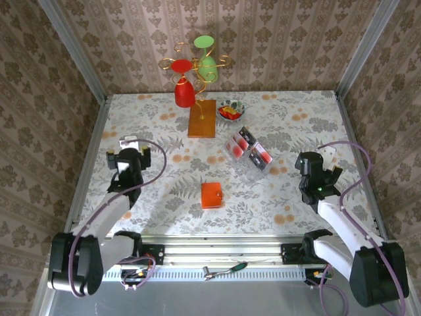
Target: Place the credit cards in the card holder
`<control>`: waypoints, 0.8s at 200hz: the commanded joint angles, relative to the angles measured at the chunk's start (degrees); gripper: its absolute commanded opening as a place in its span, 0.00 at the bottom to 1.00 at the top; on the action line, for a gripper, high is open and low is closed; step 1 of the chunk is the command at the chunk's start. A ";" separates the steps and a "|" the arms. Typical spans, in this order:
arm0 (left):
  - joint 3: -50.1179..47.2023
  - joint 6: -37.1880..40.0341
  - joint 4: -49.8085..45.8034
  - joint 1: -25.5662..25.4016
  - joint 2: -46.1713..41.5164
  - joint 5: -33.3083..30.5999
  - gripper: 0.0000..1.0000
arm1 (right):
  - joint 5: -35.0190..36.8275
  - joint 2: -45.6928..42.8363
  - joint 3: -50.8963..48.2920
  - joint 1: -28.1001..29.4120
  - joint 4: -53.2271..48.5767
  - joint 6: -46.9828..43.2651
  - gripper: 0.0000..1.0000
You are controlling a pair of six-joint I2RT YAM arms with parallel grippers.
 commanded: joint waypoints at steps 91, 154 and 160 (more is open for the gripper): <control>-5.08 6.26 33.97 3.68 21.26 13.01 1.00 | -20.92 16.94 -5.03 -2.50 38.96 -12.40 1.00; -3.03 2.64 36.26 9.54 27.92 22.54 1.00 | -29.34 32.13 -5.02 -5.52 55.32 -16.03 1.00; -2.28 1.34 33.54 10.41 27.30 24.29 1.00 | -30.45 30.98 -2.94 -5.92 49.83 -15.75 1.00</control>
